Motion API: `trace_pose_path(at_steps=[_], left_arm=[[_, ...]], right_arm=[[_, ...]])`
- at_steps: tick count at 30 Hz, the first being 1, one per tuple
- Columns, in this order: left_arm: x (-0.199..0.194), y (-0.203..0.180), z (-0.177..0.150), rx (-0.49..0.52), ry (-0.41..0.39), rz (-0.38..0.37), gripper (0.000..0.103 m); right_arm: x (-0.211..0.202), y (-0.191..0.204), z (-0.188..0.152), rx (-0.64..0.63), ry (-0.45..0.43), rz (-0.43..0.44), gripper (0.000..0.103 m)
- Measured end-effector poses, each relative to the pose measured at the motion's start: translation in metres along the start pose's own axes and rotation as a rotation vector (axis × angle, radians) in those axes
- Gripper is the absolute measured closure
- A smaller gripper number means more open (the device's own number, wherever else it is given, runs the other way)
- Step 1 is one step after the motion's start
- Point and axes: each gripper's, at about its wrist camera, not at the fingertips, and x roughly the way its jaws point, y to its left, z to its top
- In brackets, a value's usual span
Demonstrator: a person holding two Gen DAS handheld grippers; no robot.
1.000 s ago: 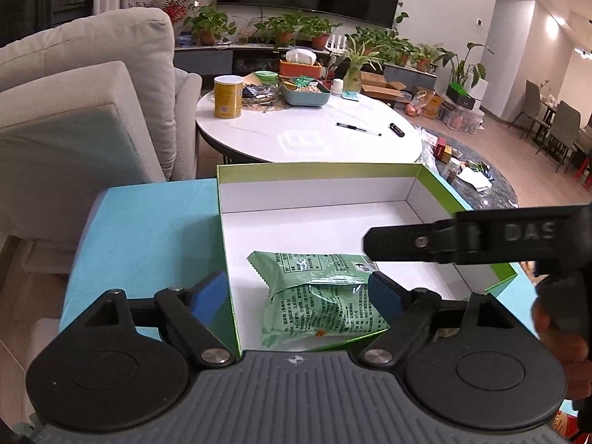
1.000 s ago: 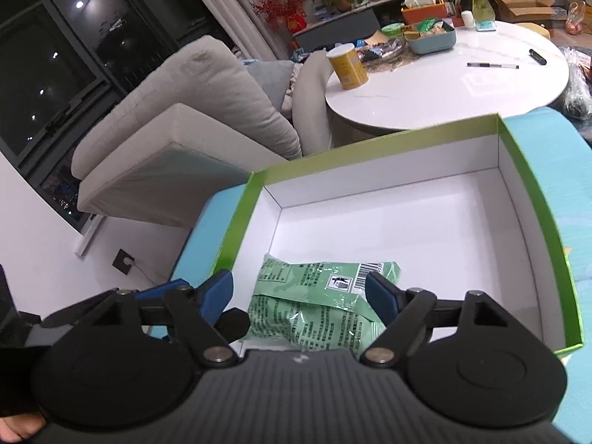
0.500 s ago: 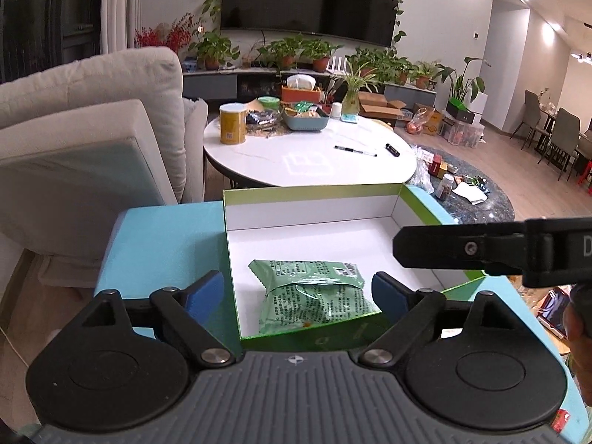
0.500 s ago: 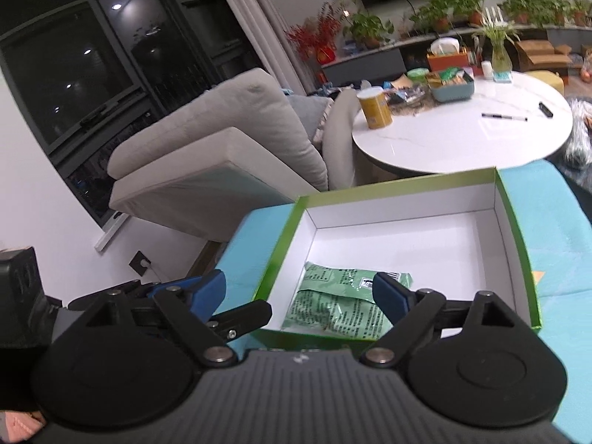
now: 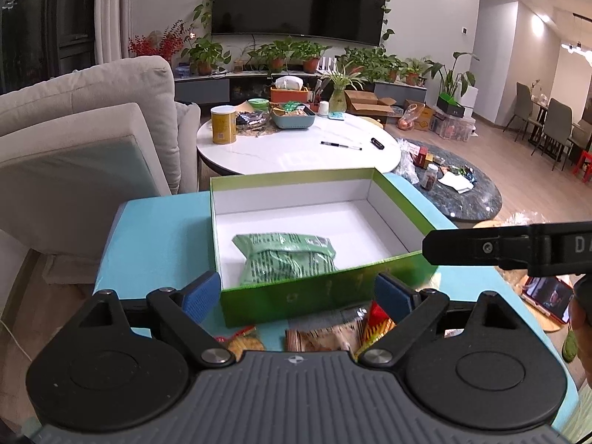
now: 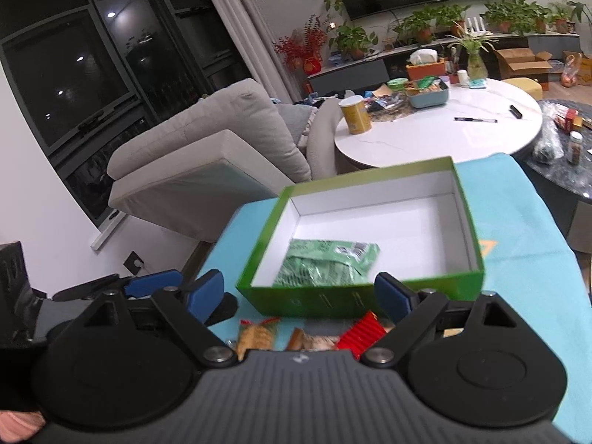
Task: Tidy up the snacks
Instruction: 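Withdraw the right gripper and reach toward the yellow-and-red striped bag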
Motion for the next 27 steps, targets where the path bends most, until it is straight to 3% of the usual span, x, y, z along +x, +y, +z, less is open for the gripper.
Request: trace_pose_path(at_steps=[15,27], left_arm=[[-0.008,-0.026,-0.029,0.055,0.058,0.003,0.014],[-0.001,-0.056,-0.063,0.145,0.175,-0.09,0.014]], right_arm=[[-0.009,-0.023,-0.028,0.014,0.023,-0.065,0.025],[0.02,-0.043,-0.033,-0.027,0.115,-0.07,0.025]])
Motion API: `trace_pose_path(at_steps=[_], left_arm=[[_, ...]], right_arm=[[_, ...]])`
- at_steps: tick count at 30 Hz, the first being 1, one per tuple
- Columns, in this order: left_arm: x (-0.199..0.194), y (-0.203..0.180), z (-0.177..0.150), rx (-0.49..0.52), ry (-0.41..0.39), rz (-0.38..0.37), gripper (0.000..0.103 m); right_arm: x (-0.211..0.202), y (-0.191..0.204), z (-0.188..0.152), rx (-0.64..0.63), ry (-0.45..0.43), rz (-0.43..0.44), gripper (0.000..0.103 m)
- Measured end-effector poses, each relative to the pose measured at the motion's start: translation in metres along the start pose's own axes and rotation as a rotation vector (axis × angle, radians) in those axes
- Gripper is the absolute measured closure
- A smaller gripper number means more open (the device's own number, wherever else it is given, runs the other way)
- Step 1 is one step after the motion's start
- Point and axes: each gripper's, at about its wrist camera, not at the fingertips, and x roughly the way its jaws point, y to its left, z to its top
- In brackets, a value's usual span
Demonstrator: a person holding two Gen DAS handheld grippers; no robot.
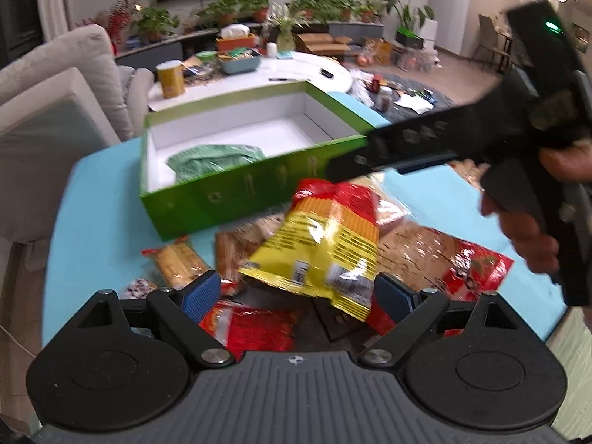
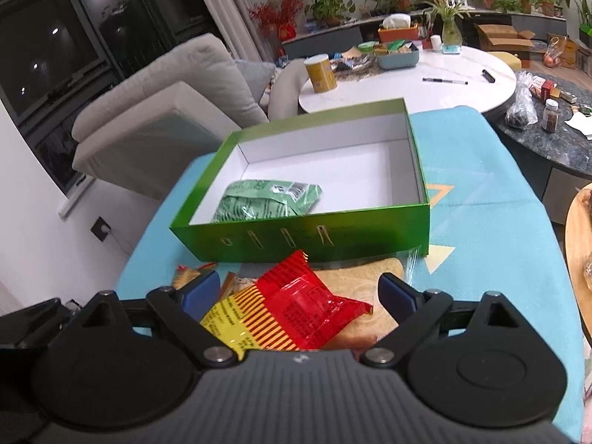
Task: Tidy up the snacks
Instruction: 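Withdraw the right gripper and reach toward the yellow-and-red striped bag, then grasp the yellow-and-red striped bag with the right gripper and lift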
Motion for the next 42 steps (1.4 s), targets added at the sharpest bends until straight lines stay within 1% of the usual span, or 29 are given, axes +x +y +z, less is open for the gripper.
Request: trace_pose_path(at_steps=[5,7,13,16,18,19,21,23,25,29,31,33,36,42], left_arm=[[0.007,-0.005,0.0,-0.026,0.032,-0.102,0.014],[0.012,-0.006,0.001,-0.031,0.048,-0.126,0.014],[0.03,-0.002,0.001,-0.064,0.114,-0.126,0.018],[0.033,0.006,0.001,-0.085,0.121,-0.125,0.02],[0.034,0.01,0.003,-0.09,0.112,-0.107,0.02],[0.034,0.013,0.004,-0.085,0.101,-0.081,0.02],[0.033,0.018,0.005,-0.063,0.078,0.004,0.02],[0.033,0.026,0.007,-0.064,0.067,0.048,0.02],[0.031,0.037,0.008,-0.095,0.062,0.066,0.02],[0.029,0.052,0.011,-0.143,0.051,0.091,0.02],[0.027,0.054,0.011,-0.155,0.048,0.06,0.02],[0.027,0.055,0.011,-0.164,0.05,0.012,0.02],[0.031,0.049,0.012,-0.171,0.064,-0.039,0.02],[0.047,0.037,0.014,-0.142,0.1,-0.062,0.02]], right_arm=[[0.013,-0.007,0.003,0.002,0.03,0.01,0.024],[0.018,-0.01,0.004,0.013,0.039,0.014,0.024],[0.032,-0.018,0.008,0.039,0.066,0.018,0.024],[0.037,-0.019,0.007,0.035,0.089,0.037,0.024],[0.04,-0.02,0.006,0.04,0.106,0.057,0.024],[0.04,-0.02,0.005,0.044,0.113,0.066,0.024],[0.04,-0.021,0.004,0.054,0.122,0.085,0.024],[0.037,-0.021,0.001,0.062,0.133,0.109,0.024],[0.036,-0.019,0.0,0.067,0.151,0.127,0.025],[0.029,-0.011,-0.005,0.031,0.181,0.173,0.025],[0.025,-0.009,-0.004,0.022,0.169,0.169,0.025],[0.024,-0.01,-0.001,0.022,0.146,0.134,0.025],[0.026,-0.014,0.002,0.038,0.132,0.095,0.025],[0.034,-0.017,-0.001,0.055,0.149,0.106,0.024]])
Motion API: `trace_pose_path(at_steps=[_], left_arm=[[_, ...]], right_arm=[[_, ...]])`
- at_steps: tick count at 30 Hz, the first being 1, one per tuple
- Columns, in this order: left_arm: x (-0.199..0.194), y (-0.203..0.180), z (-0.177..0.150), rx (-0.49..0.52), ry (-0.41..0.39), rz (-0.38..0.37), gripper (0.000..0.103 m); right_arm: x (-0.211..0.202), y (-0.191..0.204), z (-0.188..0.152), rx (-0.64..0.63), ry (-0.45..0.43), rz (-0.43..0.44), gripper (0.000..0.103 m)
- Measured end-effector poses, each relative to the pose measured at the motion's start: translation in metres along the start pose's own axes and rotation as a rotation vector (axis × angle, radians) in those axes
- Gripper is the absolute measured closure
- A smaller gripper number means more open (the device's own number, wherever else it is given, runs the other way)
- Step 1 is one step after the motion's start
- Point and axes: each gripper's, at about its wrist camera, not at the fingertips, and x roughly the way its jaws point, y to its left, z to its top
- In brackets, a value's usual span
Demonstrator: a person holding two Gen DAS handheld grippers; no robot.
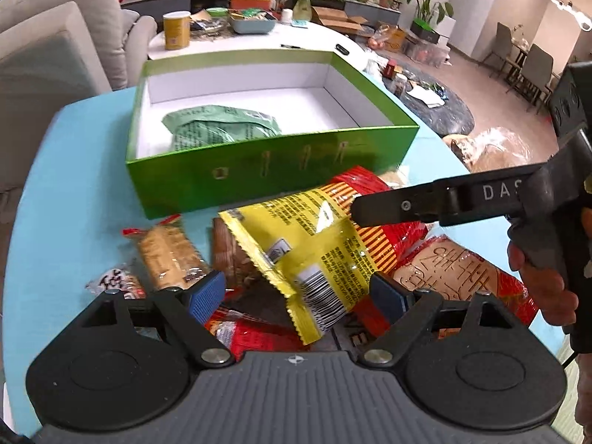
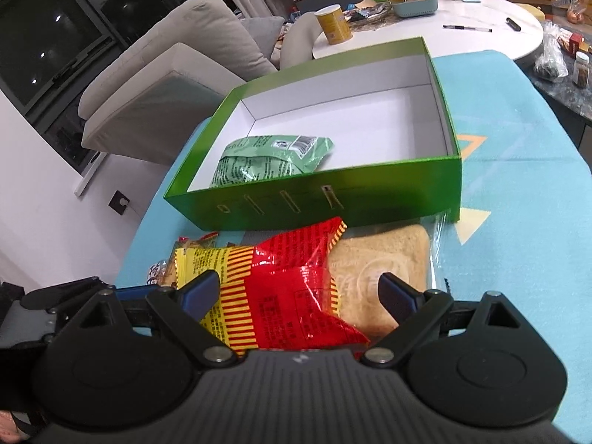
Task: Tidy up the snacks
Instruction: 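Grasp the yellow-and-red striped bag with the right gripper and lift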
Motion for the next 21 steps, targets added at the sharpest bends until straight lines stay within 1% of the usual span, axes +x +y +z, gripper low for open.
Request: trace_pose_path(at_steps=[2,3,4,5,6,7,9,11,13,14,16,21], left_arm=[[0.003,-0.001,0.001,-0.005,0.002,-0.003,0.02],[0.004,-0.001,0.002,-0.006,-0.004,-0.009,0.021],[0.005,0.0,0.002,-0.005,-0.014,-0.014,0.025],[0.005,0.0,0.003,-0.001,-0.027,-0.022,0.039],[0.006,0.0,0.004,0.003,-0.029,-0.028,0.046],[0.007,0.0,0.004,0.003,-0.029,-0.034,0.047],[0.007,0.0,0.005,0.006,-0.031,-0.028,0.048],[0.005,-0.002,0.004,0.024,-0.04,-0.02,0.048],[0.003,-0.003,0.005,0.027,-0.049,-0.002,0.048],[0.001,-0.003,0.006,0.029,-0.057,0.0,0.048],[-0.005,-0.003,0.008,0.029,-0.077,-0.004,0.048],[-0.021,-0.012,0.017,0.075,-0.139,0.011,0.048]], right_arm=[[0.001,0.0,-0.001,0.002,0.006,0.011,0.024],[0.002,0.001,-0.001,0.0,0.009,0.017,0.024],[0.003,0.001,0.0,-0.002,0.011,0.019,0.024],[0.005,0.002,0.0,-0.007,0.014,0.02,0.024],[0.005,0.003,-0.001,-0.011,0.016,0.021,0.025],[0.006,0.005,-0.001,-0.017,0.019,0.023,0.025],[0.008,0.008,-0.003,-0.032,0.028,0.036,0.025],[0.008,0.013,-0.005,-0.06,0.017,0.008,0.025],[0.006,0.014,-0.006,-0.063,0.009,0.008,0.025],[0.004,0.015,-0.006,-0.057,0.004,0.009,0.028],[-0.001,0.017,-0.006,-0.054,-0.012,0.006,0.031],[-0.019,0.026,-0.003,-0.066,-0.078,0.001,0.031]])
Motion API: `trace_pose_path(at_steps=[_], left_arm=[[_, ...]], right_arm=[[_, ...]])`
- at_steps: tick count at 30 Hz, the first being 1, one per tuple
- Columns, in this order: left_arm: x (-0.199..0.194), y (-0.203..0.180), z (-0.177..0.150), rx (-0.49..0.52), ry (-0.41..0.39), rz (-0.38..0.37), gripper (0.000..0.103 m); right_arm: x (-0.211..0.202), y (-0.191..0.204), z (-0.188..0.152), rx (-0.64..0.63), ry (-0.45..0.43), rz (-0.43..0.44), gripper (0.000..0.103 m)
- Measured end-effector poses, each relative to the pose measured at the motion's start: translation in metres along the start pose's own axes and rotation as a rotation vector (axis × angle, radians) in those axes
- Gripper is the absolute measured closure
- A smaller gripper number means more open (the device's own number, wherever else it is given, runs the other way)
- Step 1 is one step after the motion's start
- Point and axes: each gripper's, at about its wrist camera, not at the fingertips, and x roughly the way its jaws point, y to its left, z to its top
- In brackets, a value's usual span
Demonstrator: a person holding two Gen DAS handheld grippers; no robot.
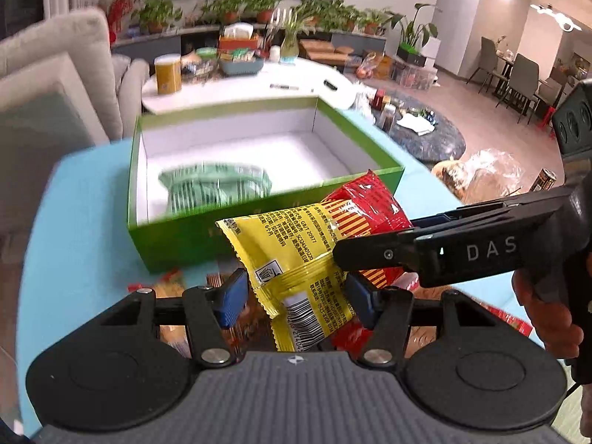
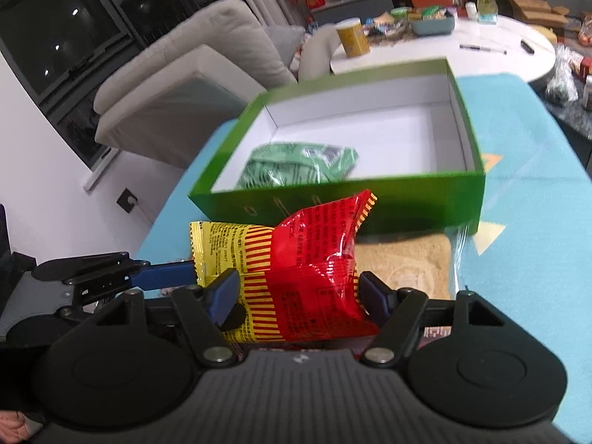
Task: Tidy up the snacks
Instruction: 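Grasp the yellow-and-red striped bag with the right gripper and lift, then lower the striped bag into the box beside the green bag, release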
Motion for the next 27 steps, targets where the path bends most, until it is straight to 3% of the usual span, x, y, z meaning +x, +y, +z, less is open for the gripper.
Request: trace_pose_path(at_steps=[12,27], left_arm=[[-0.009,-0.016,0.043,0.071,-0.101,0.015,0.047],[0.019,-0.015,0.077,0.089,-0.103,0.023,0.045]], right_arm=[[-0.025,0.002,0.032,0.002,-0.126,-0.027,0.031],[-0.018,-0.017,0.059,0.063,-0.168,-0.052,0.031]])
